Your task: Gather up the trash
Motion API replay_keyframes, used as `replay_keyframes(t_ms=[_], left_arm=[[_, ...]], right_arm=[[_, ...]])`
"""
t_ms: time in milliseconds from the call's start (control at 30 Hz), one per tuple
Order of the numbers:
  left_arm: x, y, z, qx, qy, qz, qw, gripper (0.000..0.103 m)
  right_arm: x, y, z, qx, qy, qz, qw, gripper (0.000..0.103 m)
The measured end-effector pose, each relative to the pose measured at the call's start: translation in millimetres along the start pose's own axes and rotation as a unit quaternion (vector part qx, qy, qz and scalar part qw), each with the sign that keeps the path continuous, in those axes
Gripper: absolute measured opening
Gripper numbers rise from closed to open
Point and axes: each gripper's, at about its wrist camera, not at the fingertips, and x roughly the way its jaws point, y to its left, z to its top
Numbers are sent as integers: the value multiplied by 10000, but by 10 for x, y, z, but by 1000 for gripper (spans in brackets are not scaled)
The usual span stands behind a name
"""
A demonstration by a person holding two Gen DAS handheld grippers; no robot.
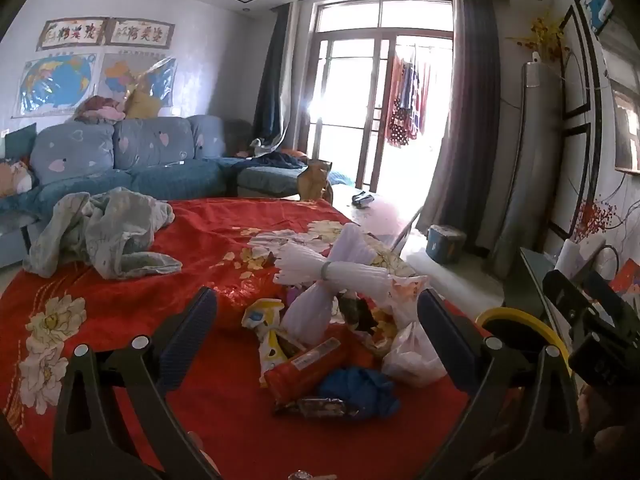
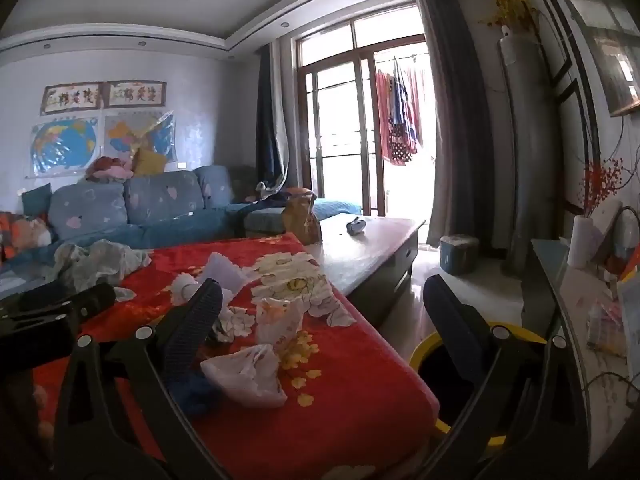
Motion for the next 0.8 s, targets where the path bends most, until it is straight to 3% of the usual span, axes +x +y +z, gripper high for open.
replay_keyframes(t_ms=[800], left_arm=[[-16,-23,-35,0,41,-2,10000,97]], right_arm=[[11,-25,-3,72,-12,10,10000,92]])
